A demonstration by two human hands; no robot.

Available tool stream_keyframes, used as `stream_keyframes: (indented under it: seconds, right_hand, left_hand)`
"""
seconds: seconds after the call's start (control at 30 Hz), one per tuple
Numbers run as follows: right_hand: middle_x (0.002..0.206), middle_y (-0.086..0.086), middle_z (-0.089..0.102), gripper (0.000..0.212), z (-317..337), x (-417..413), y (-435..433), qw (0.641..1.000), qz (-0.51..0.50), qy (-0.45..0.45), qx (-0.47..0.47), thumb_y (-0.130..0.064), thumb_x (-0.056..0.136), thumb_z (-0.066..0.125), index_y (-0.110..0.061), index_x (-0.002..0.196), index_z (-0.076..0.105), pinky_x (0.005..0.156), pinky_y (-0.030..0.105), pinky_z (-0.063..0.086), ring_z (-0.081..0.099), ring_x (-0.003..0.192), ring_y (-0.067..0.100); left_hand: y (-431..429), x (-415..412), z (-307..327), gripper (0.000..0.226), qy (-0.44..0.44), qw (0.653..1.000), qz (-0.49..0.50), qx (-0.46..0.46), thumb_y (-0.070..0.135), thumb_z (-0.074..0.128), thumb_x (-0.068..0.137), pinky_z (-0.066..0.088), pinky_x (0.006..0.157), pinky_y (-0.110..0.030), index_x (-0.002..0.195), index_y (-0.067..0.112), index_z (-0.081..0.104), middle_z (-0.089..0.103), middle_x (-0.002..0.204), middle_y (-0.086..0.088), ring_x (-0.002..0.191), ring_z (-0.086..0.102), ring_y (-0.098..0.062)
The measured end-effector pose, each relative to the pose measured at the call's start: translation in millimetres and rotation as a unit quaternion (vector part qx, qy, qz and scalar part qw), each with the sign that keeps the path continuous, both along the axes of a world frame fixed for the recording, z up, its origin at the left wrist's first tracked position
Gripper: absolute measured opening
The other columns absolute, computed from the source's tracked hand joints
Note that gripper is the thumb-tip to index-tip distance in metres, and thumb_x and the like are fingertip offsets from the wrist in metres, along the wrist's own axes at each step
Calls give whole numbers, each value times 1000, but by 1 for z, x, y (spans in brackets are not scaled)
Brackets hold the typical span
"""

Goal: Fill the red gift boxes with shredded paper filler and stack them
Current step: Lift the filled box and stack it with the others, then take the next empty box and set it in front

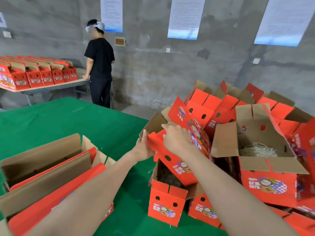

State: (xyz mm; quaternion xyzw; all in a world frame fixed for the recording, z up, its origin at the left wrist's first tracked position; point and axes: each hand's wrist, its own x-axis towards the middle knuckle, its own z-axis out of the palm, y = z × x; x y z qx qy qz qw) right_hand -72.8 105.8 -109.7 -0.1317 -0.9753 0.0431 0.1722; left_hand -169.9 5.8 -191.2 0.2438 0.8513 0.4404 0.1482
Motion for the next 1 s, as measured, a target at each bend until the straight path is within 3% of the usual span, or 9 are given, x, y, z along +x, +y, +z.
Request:
stream_keyframes:
  seconds: [0.1, 0.2, 0.37, 0.47, 0.6, 0.7, 0.83, 0.93, 1.0]
  right_hand:
    - [138, 1, 44, 45, -1, -2, -6, 999, 34, 11, 11, -10, 88, 51, -22, 131, 48, 90, 41, 44, 54, 114, 31]
    - [140, 2, 41, 45, -3, -4, -10, 999, 37, 5, 7, -12, 90, 51, -22, 134, 45, 92, 42, 45, 53, 116, 31]
    - [138, 3, 42, 41, -6, -7, -18, 999, 38, 19, 7, -19, 92, 50, -22, 132, 45, 87, 41, 45, 55, 110, 32]
    - [133, 1, 47, 38, -5, -7, -24, 997, 46, 61, -5, -20, 92, 49, -22, 130, 48, 85, 40, 46, 58, 105, 31]
    - [118, 5, 58, 28, -11, -7, -43, 982, 101, 154, -49, -19, 92, 48, -17, 119, 57, 78, 36, 45, 60, 96, 30]
    - [113, 7, 60, 26, -35, -12, -70, 976, 192, 88, -56, -18, 94, 46, -14, 116, 57, 80, 37, 46, 58, 98, 30]
    - [113, 11, 57, 28, -83, -31, -122, 955, 279, -88, -51, -15, 93, 42, -12, 119, 52, 80, 37, 45, 54, 104, 32]
    - [130, 9, 48, 39, -109, -46, -153, 940, 290, -169, -69, -16, 93, 44, -15, 132, 44, 92, 38, 43, 46, 118, 28]
    - [135, 9, 45, 42, -119, -57, -163, 937, 282, -192, -78, -17, 93, 45, -14, 135, 41, 98, 38, 41, 42, 123, 27]
  left_hand:
    - [-6, -5, -5, 105, -23, 998, 54, 22, 19, 67, 80, 33, 106, -34, 147, 32, -13, 36, 142, -19, 132, 34, -31]
    - [-10, -9, -12, 100, -43, 998, 47, 18, 22, 68, 79, 25, 112, -42, 148, 34, -4, 35, 147, -13, 140, 19, -34]
    - [-12, -4, -9, 99, -17, 998, 62, 16, 28, 69, 79, 22, 111, -34, 147, 39, -1, -8, 155, -15, 145, 2, -25]
    - [-16, 8, 0, 93, 70, 995, 49, 43, 29, 69, 81, 16, 115, -34, 150, 28, 7, 11, 155, -15, 145, 1, -24]
    - [-52, 33, 5, 68, 225, 967, 62, 105, 22, 67, 84, 20, 110, -24, 142, 11, 34, 36, 144, -12, 139, 25, -22]
    - [-113, 27, -4, 45, 288, 951, 106, 39, 18, 63, 86, 27, 104, -21, 129, 11, 52, 48, 134, -9, 127, 42, -21]
    - [-210, 8, -27, 13, 203, 956, 182, -112, 11, 51, 89, 41, 71, -29, 86, 16, 63, 66, 96, -10, 95, 61, -33]
    - [-250, 8, -55, 37, 74, 947, 160, -269, 32, 53, 90, 47, 83, -31, 121, 12, 52, 62, 117, -10, 106, 58, -29]
    - [-262, 9, -73, 44, 26, 943, 133, -304, 34, 57, 88, 46, 88, -33, 124, 8, 50, 60, 121, -11, 110, 57, -28]
